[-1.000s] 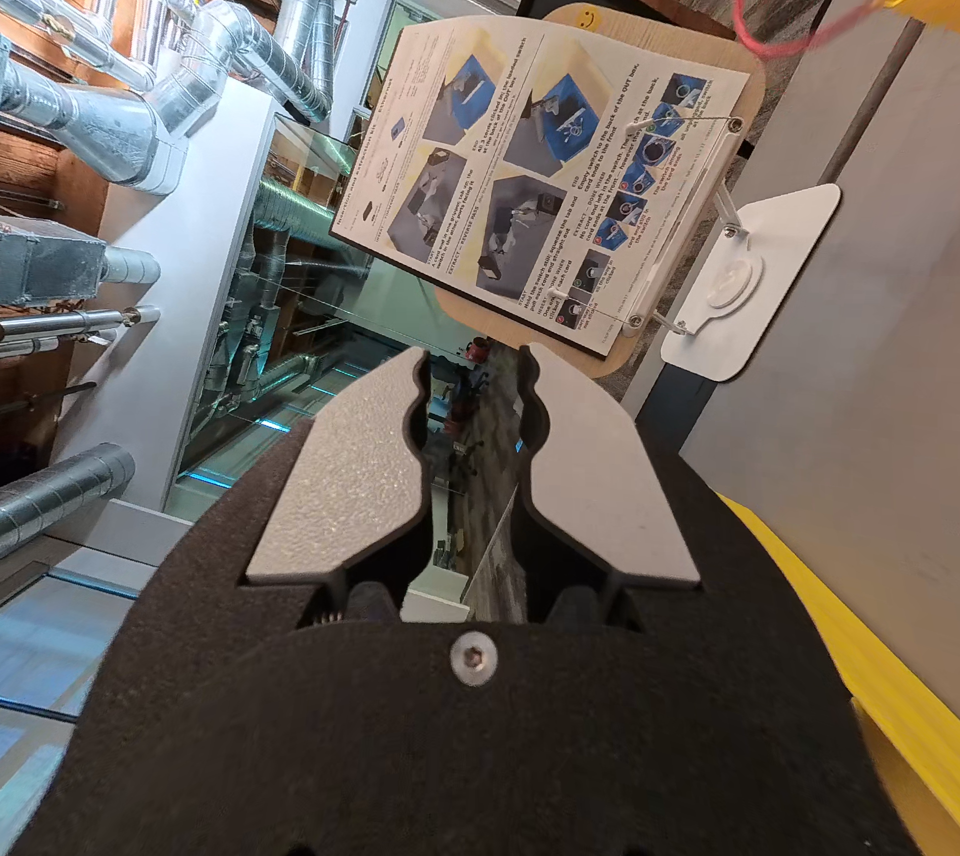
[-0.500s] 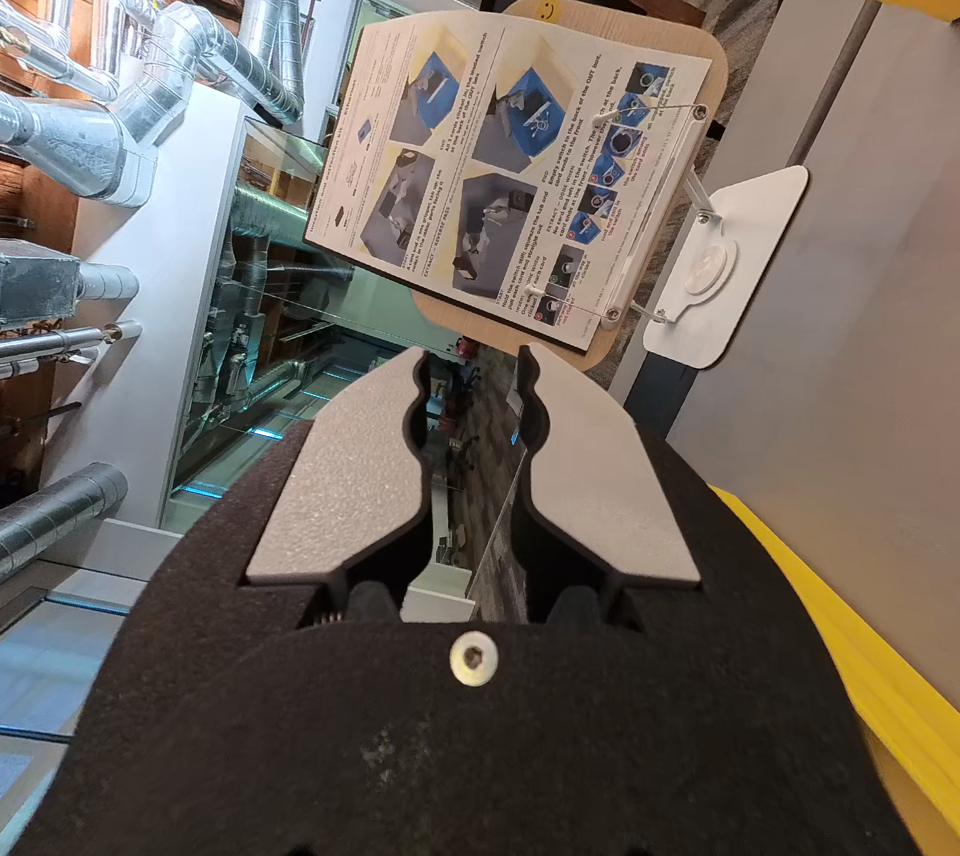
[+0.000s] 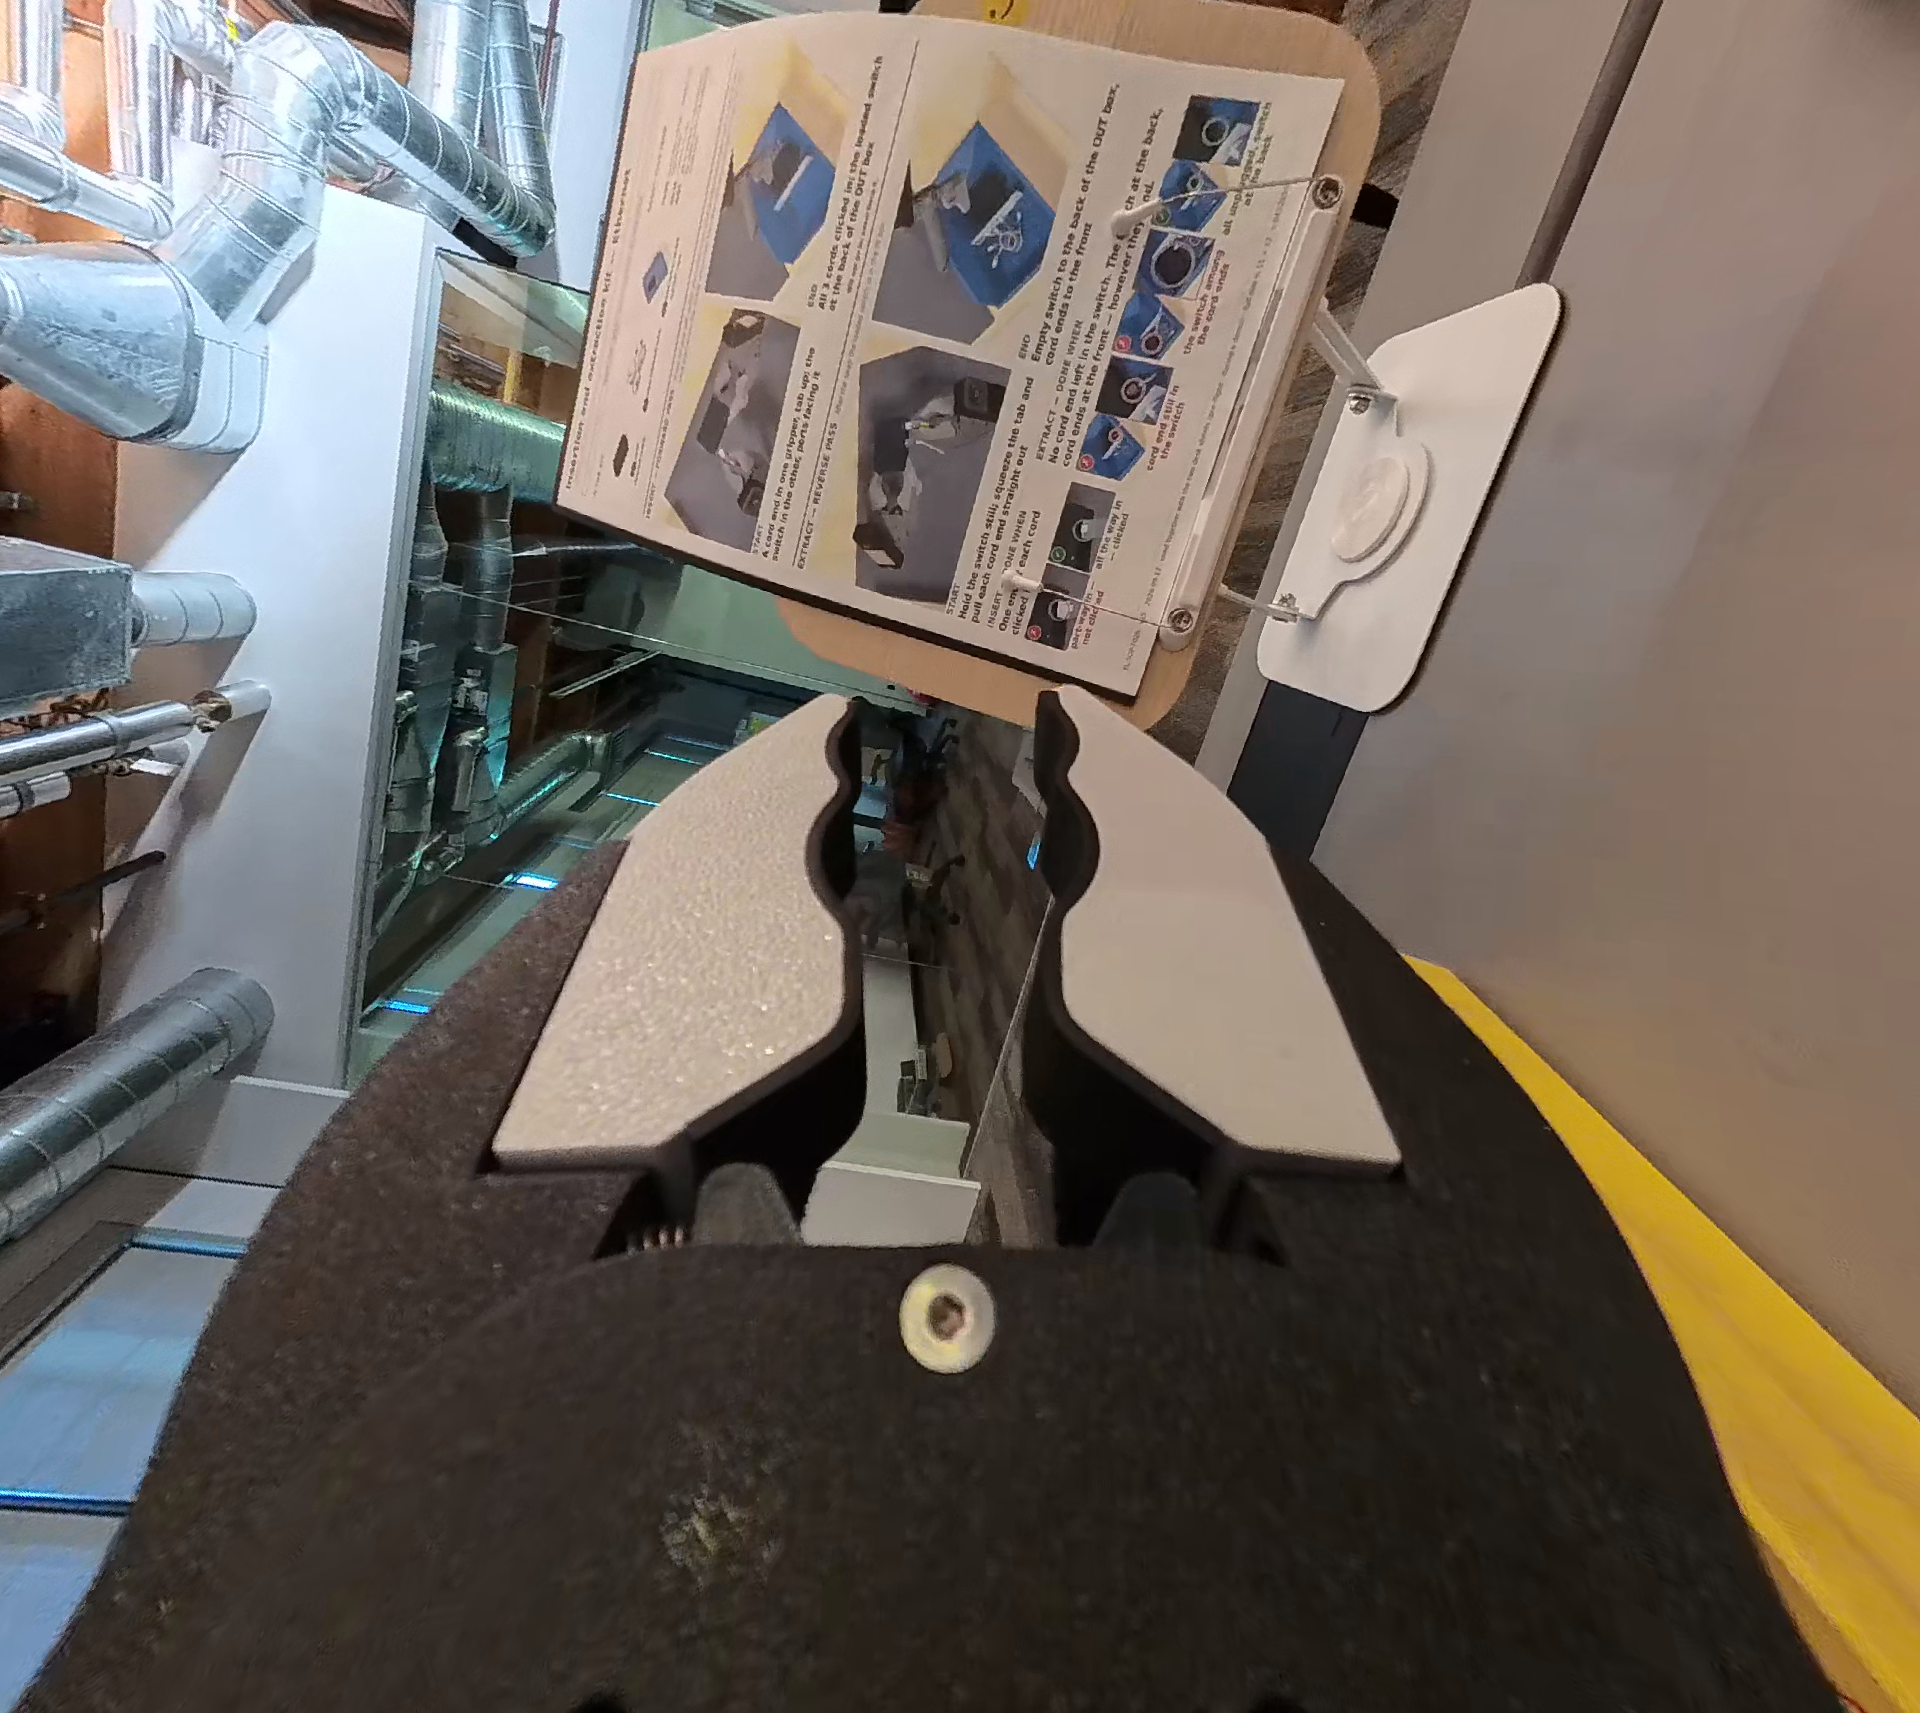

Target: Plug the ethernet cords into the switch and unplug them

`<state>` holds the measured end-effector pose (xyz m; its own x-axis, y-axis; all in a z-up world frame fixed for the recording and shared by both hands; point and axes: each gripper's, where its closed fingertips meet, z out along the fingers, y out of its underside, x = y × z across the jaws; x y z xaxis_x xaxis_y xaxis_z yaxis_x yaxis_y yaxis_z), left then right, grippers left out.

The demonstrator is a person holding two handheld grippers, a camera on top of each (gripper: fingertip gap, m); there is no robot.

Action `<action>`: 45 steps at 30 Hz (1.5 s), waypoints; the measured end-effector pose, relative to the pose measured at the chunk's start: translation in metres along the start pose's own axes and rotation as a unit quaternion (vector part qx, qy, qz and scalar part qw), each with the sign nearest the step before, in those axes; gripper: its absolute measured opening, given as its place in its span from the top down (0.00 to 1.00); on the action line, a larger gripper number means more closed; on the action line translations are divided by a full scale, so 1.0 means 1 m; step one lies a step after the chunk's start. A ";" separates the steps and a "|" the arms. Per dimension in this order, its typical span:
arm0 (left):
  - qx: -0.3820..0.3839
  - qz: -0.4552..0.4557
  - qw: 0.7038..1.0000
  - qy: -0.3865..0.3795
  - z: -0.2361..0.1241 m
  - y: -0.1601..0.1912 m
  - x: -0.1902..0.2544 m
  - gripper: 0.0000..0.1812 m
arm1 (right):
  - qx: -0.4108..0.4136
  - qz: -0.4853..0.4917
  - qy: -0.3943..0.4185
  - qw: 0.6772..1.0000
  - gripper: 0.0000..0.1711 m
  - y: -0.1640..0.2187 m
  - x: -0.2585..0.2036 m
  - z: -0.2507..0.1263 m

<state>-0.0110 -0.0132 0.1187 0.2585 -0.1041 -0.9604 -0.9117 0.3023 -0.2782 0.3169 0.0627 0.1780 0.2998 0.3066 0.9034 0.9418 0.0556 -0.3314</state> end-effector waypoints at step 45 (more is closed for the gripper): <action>-0.115 -0.209 0.971 -0.002 -0.028 0.074 -0.041 0.83 | -0.301 0.104 -0.444 0.838 0.78 0.094 -0.210 0.112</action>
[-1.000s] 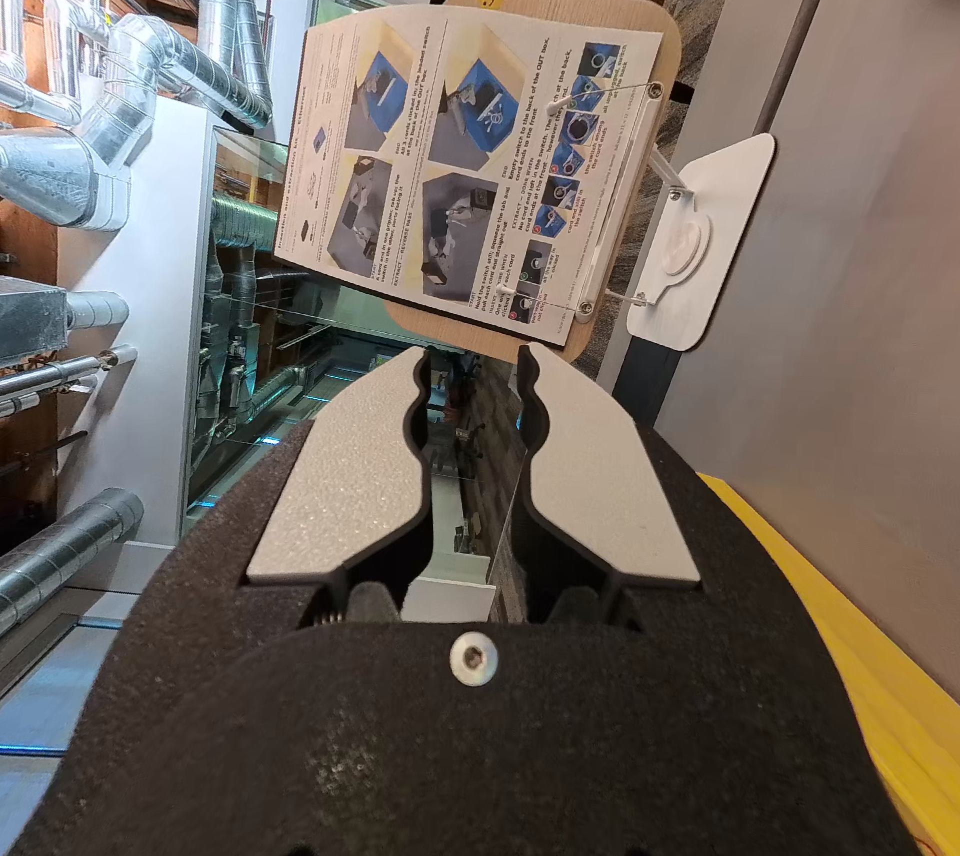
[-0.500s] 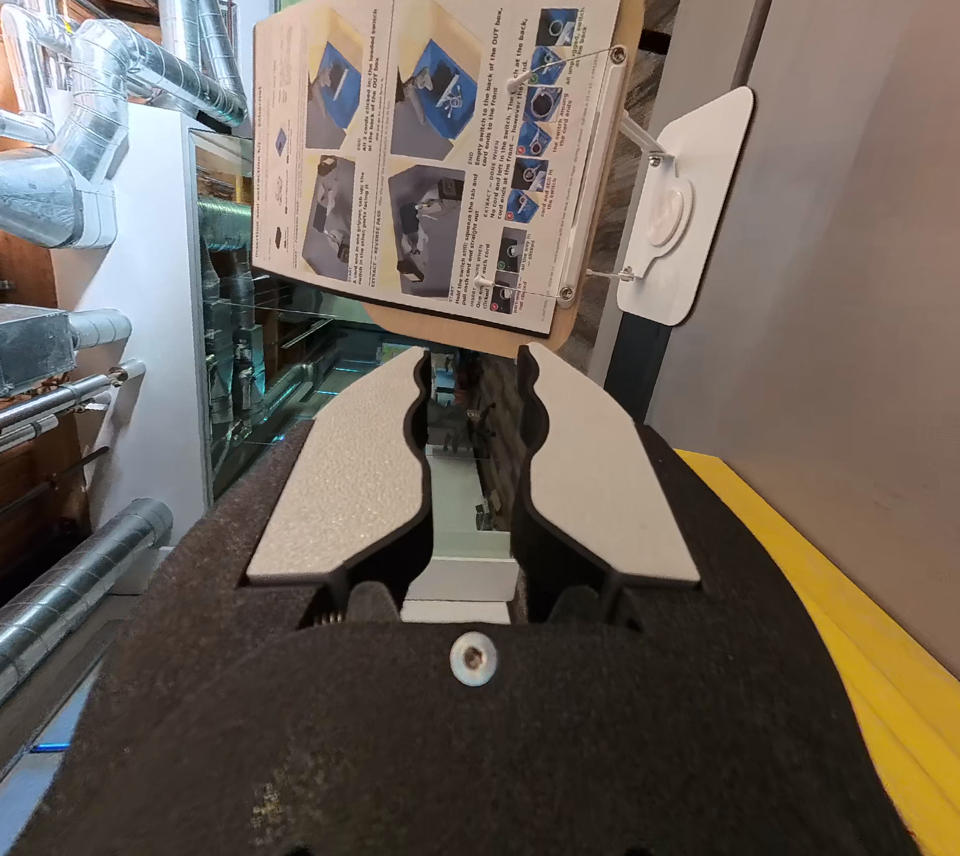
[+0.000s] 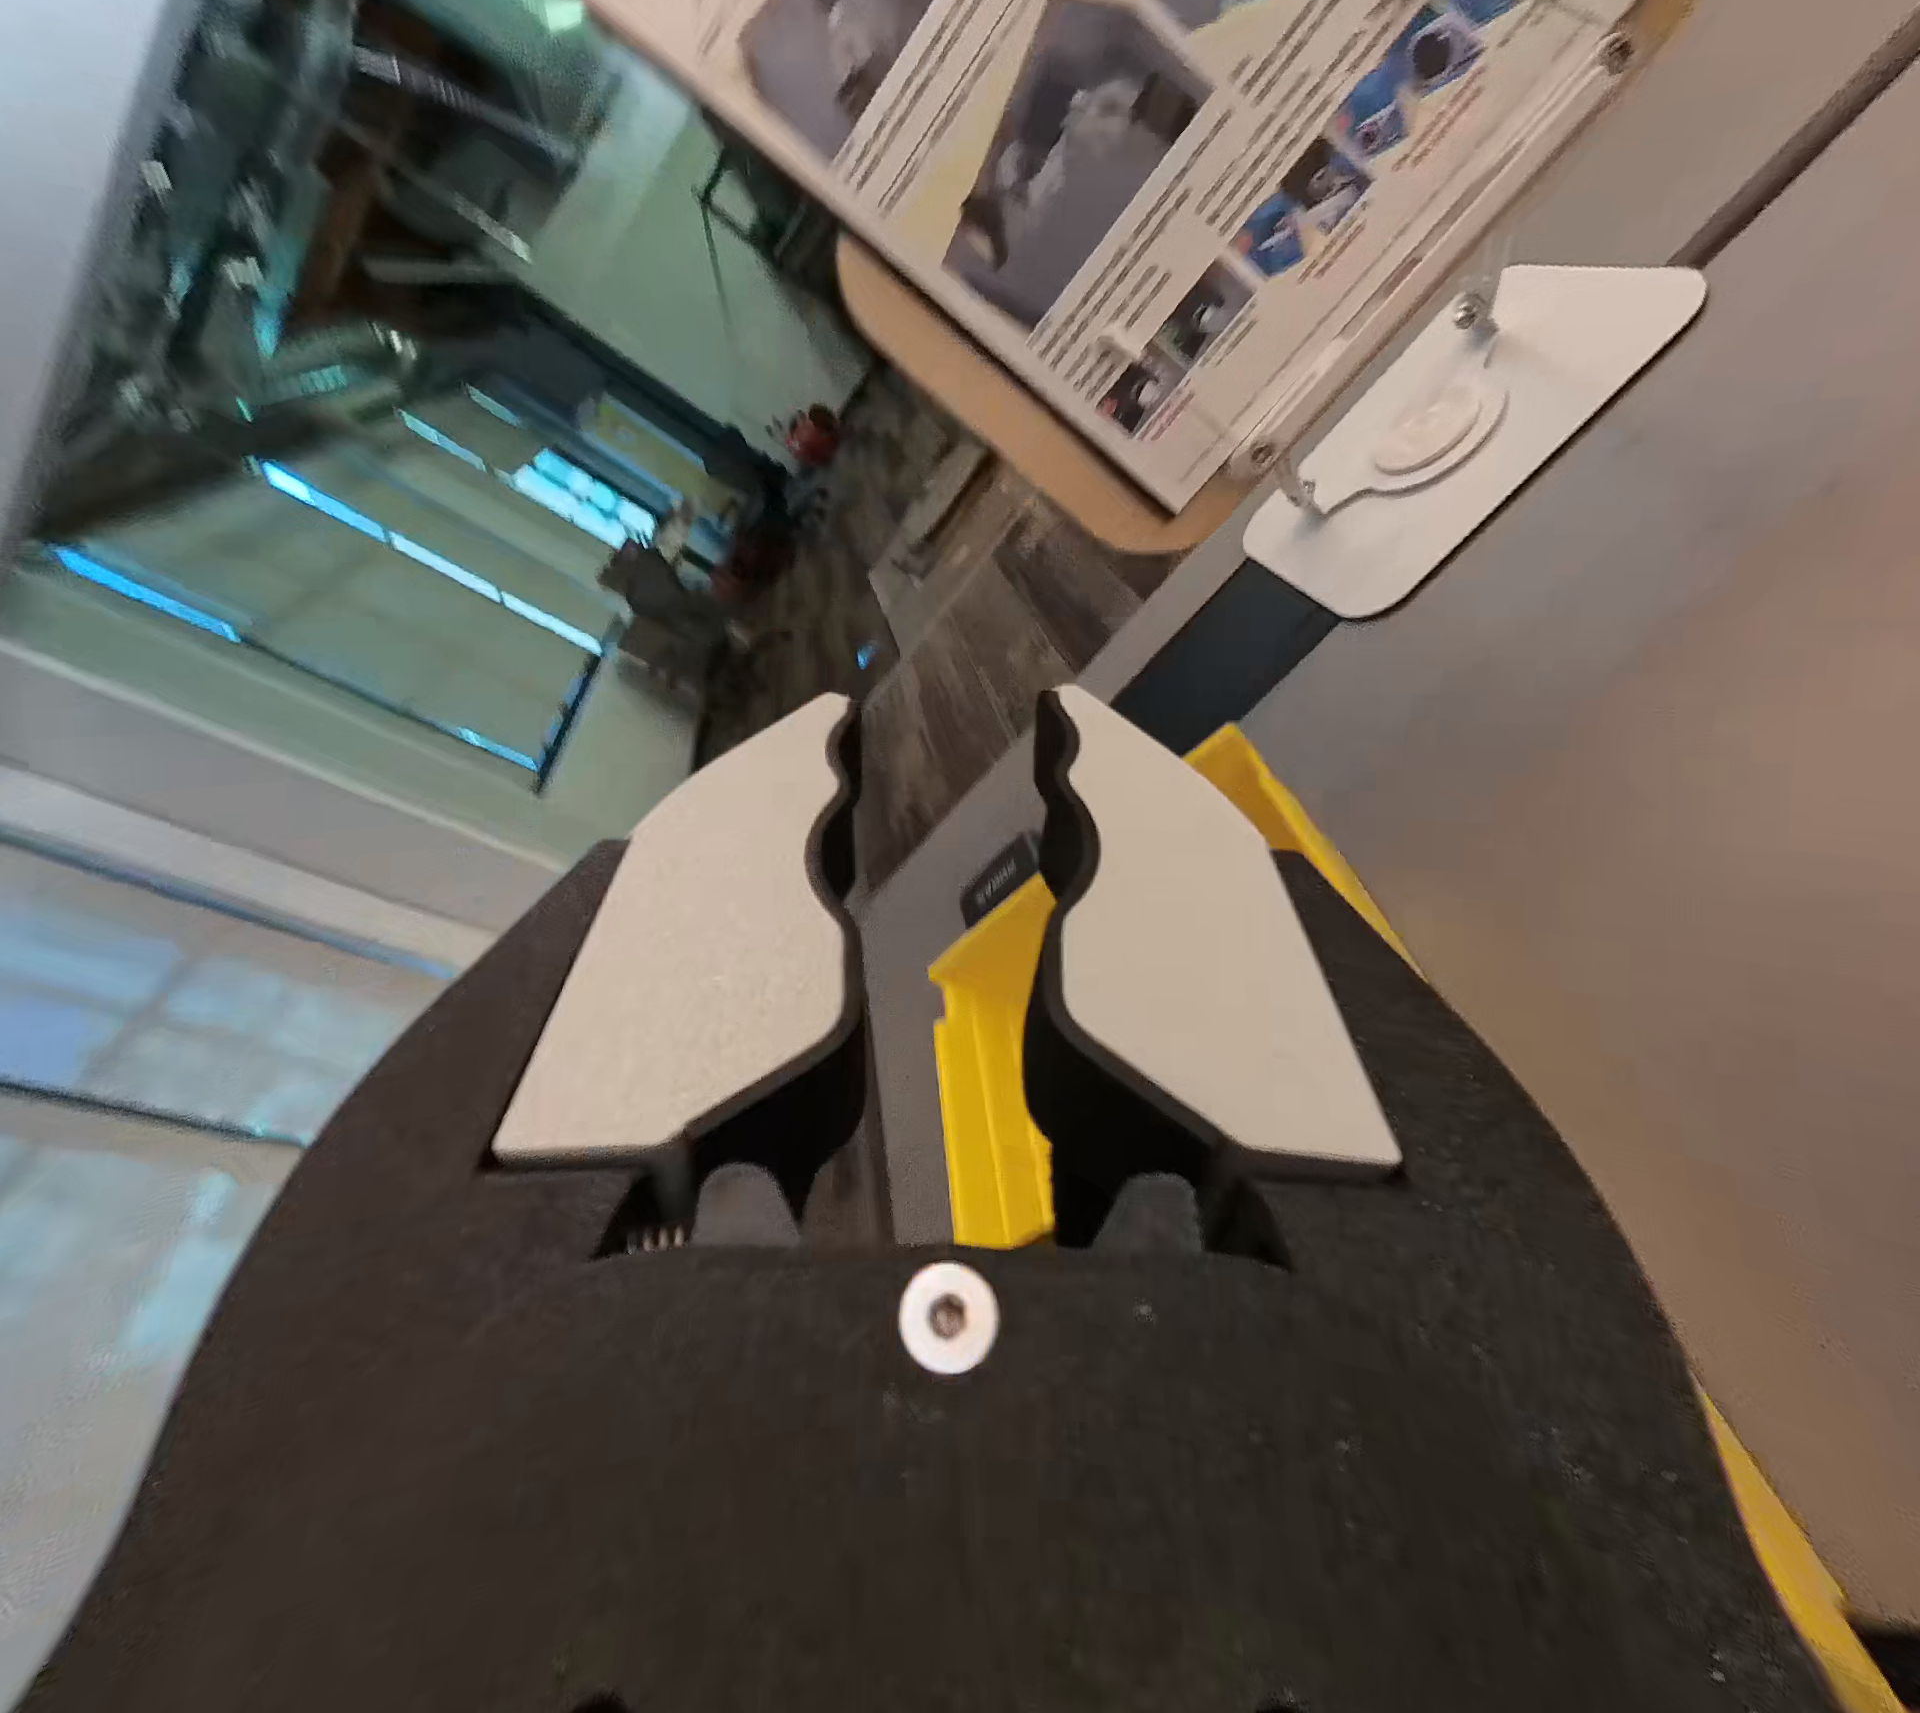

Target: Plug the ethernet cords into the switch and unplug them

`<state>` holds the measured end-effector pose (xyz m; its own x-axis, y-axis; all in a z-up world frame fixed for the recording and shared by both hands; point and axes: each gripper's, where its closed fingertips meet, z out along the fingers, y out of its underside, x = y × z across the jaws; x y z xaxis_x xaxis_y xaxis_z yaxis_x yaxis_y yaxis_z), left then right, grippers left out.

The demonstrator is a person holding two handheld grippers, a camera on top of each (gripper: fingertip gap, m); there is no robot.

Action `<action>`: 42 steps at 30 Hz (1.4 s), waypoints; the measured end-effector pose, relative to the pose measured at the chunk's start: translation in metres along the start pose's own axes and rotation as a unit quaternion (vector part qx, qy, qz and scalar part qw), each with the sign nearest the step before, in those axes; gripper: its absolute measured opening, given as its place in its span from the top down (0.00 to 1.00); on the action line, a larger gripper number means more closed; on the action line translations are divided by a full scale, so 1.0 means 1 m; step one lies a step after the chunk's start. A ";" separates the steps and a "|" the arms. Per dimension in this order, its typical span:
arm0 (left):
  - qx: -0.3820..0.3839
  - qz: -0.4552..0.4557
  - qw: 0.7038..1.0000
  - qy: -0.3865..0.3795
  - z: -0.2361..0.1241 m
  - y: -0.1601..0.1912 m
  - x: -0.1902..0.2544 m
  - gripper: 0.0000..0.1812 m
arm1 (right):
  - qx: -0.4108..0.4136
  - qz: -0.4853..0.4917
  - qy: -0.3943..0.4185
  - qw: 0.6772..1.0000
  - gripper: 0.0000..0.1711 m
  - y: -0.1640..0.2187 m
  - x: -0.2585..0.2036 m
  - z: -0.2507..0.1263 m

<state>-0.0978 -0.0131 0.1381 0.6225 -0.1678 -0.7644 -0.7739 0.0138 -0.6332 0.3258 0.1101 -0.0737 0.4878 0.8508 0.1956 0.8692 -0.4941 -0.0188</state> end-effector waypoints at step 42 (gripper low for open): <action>-0.555 -0.343 0.737 0.175 0.005 0.322 0.053 0.83 | 0.056 0.436 -0.115 0.891 0.95 0.186 -0.033 0.045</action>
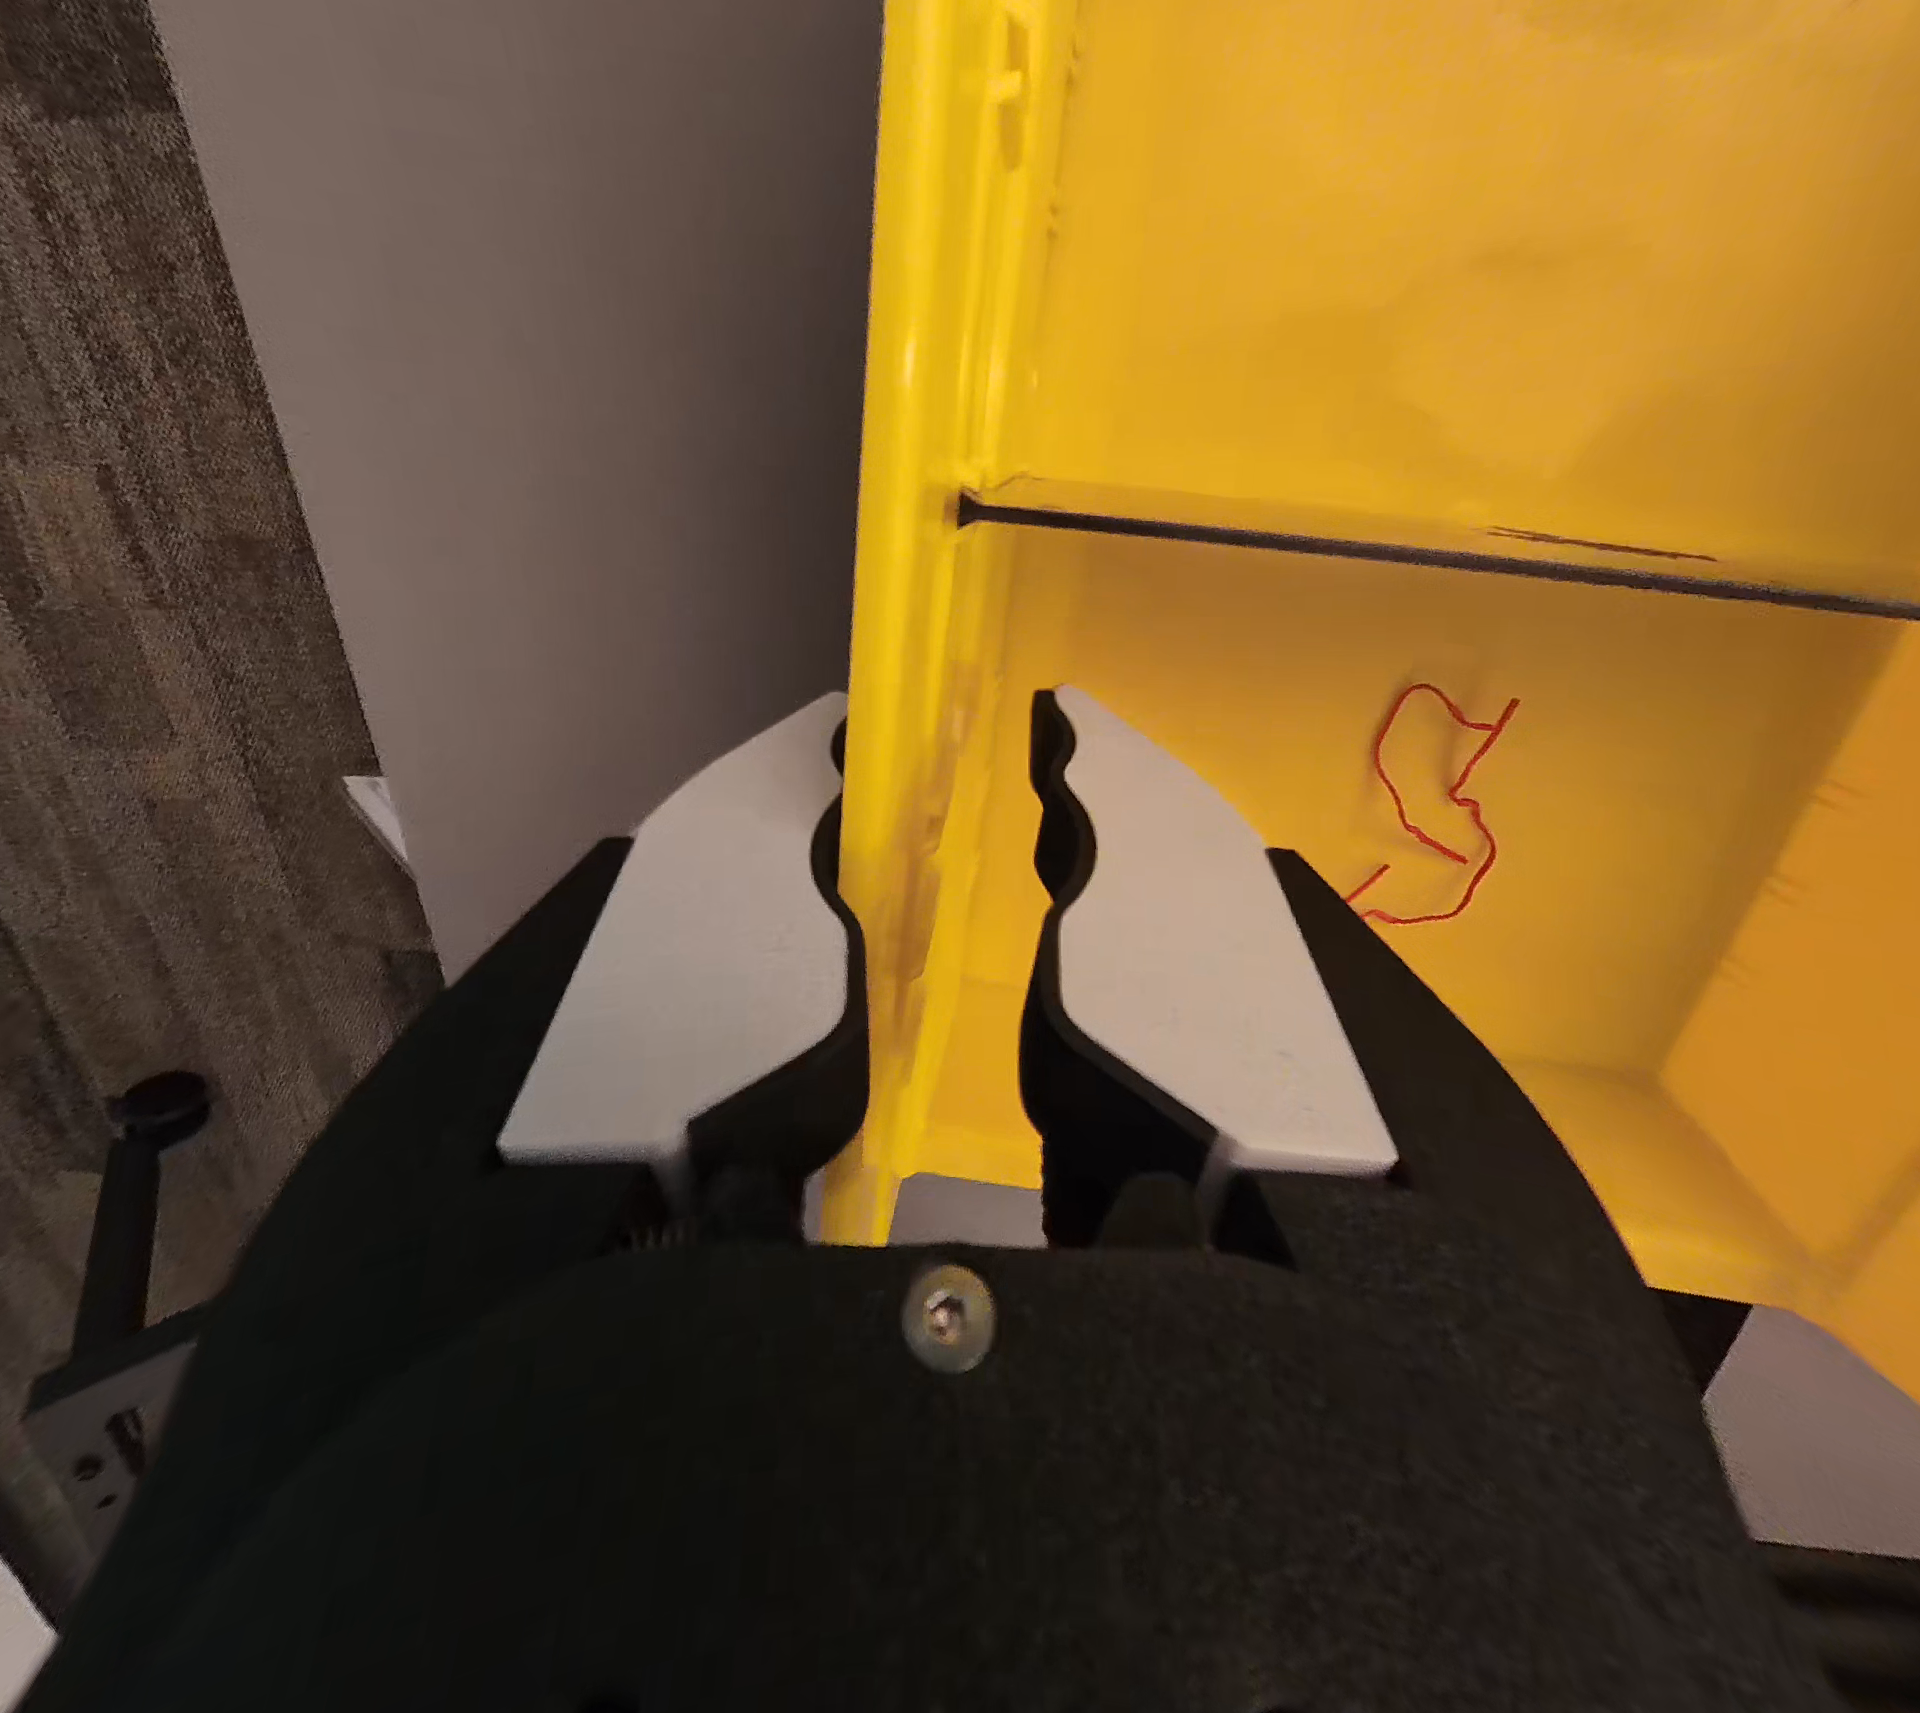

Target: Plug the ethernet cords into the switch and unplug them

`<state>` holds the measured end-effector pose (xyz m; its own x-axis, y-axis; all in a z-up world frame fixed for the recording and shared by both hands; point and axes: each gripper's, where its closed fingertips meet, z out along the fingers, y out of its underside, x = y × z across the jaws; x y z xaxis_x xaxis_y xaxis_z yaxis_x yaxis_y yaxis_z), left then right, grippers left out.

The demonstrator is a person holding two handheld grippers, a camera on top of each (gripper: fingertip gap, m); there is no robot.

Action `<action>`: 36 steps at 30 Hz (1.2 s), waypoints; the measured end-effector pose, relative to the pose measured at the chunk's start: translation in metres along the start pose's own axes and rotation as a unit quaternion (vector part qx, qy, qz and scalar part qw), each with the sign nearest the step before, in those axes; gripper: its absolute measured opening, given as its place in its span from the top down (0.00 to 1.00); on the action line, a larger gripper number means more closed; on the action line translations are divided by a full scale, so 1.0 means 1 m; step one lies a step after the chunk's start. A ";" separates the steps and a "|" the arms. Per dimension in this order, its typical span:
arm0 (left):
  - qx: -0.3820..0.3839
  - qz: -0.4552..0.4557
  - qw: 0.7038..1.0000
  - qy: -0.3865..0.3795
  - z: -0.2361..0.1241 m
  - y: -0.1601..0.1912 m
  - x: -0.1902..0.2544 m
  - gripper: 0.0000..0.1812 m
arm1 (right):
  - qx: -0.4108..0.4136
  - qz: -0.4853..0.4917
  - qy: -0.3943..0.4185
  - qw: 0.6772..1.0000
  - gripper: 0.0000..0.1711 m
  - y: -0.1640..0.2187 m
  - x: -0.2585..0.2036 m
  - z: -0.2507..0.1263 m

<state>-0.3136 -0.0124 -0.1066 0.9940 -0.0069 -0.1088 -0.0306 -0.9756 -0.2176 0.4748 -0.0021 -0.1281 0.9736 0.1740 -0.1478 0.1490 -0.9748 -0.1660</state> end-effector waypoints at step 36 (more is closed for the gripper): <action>-0.059 0.224 0.972 0.032 -0.032 0.024 0.123 0.78 | -0.052 -0.098 0.064 0.992 0.84 -0.020 -0.167 -0.006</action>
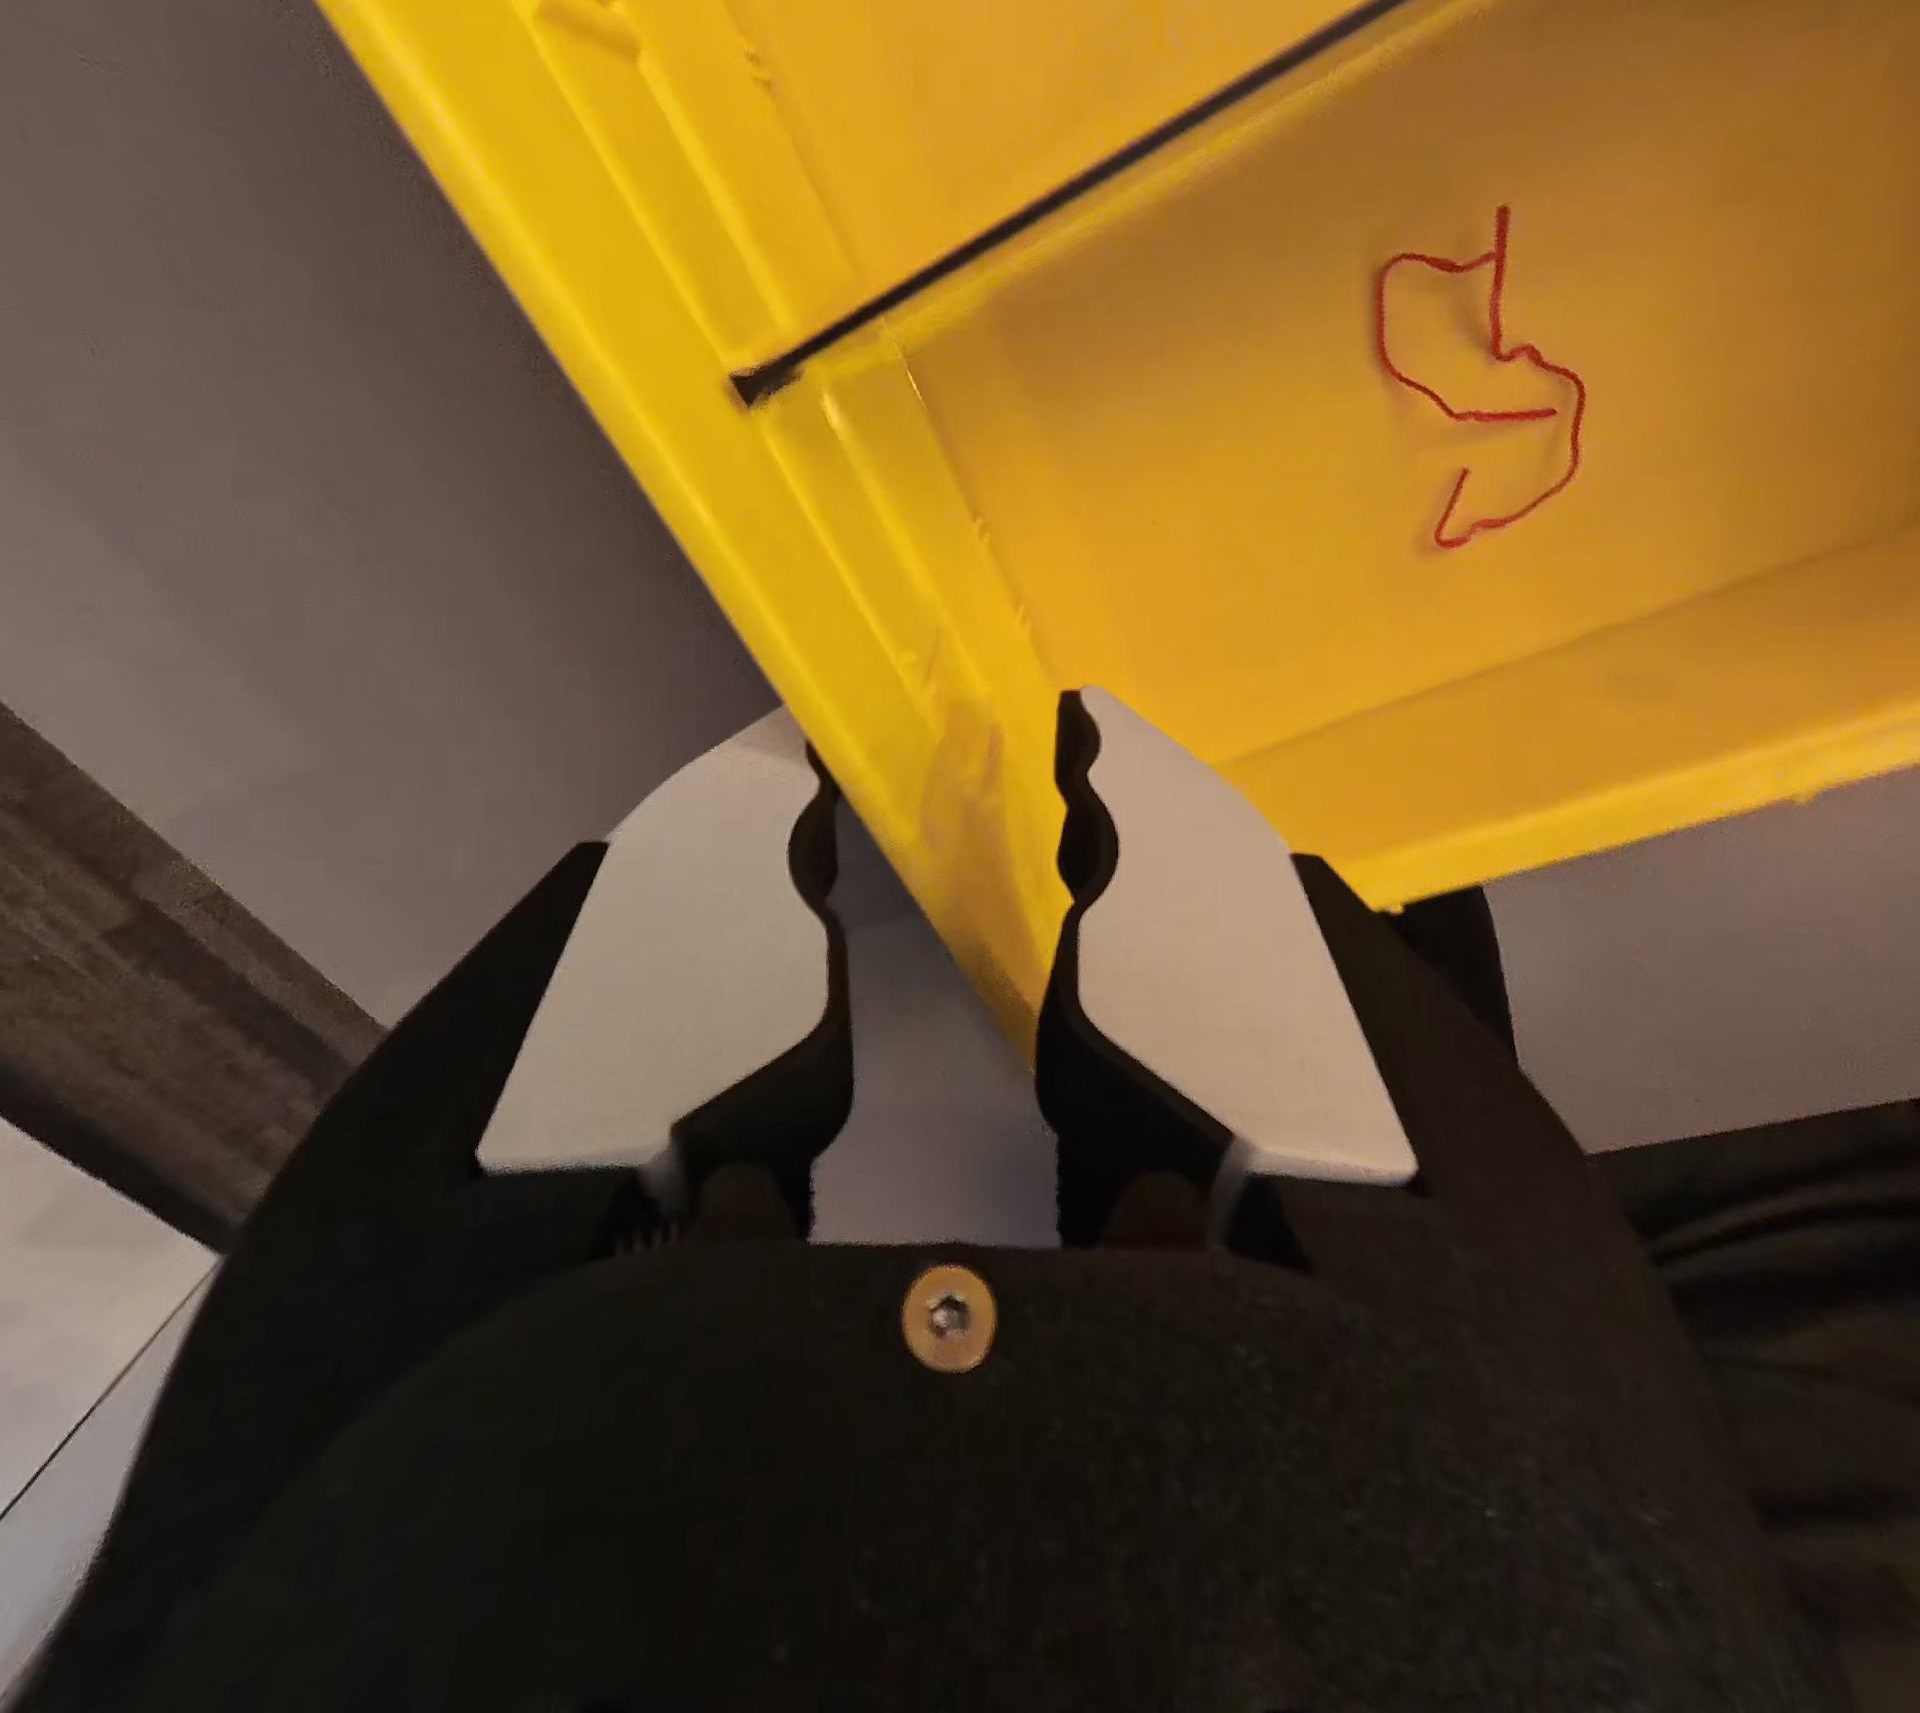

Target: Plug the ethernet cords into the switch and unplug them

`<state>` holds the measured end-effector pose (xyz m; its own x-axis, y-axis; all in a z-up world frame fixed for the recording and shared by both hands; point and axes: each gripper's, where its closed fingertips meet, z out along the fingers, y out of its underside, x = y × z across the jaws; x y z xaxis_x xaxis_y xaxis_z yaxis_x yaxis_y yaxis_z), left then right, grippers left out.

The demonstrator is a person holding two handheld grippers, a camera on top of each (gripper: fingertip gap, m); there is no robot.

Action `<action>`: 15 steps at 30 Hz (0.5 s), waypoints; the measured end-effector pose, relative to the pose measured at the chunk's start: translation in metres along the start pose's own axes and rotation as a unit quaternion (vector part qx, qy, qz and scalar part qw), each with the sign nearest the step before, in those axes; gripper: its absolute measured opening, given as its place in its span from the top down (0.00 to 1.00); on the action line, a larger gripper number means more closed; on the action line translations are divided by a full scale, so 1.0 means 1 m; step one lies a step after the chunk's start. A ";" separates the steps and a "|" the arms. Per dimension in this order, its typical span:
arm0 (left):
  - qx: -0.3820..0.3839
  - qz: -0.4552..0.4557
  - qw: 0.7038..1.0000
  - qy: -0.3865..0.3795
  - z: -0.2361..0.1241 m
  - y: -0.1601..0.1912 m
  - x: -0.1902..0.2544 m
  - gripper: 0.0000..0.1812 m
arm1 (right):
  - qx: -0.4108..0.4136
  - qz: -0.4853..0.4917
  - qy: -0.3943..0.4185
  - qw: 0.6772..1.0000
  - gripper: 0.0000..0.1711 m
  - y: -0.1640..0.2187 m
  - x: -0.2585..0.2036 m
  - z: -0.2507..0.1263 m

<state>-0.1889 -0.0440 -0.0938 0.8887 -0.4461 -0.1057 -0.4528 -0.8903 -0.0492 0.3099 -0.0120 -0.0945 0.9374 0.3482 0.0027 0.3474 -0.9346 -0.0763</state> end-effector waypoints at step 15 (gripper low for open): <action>0.204 0.020 0.979 -0.002 -0.082 0.000 -0.002 0.79 | 0.312 -0.121 -0.062 0.940 0.77 -0.096 -0.275 -0.072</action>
<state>-0.1848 -0.0501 -0.0126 0.8694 -0.4795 -0.1195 -0.4796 -0.7605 -0.4378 0.0206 -0.0237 -0.0157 0.8094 0.5870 -0.0183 0.4317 -0.6157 -0.6592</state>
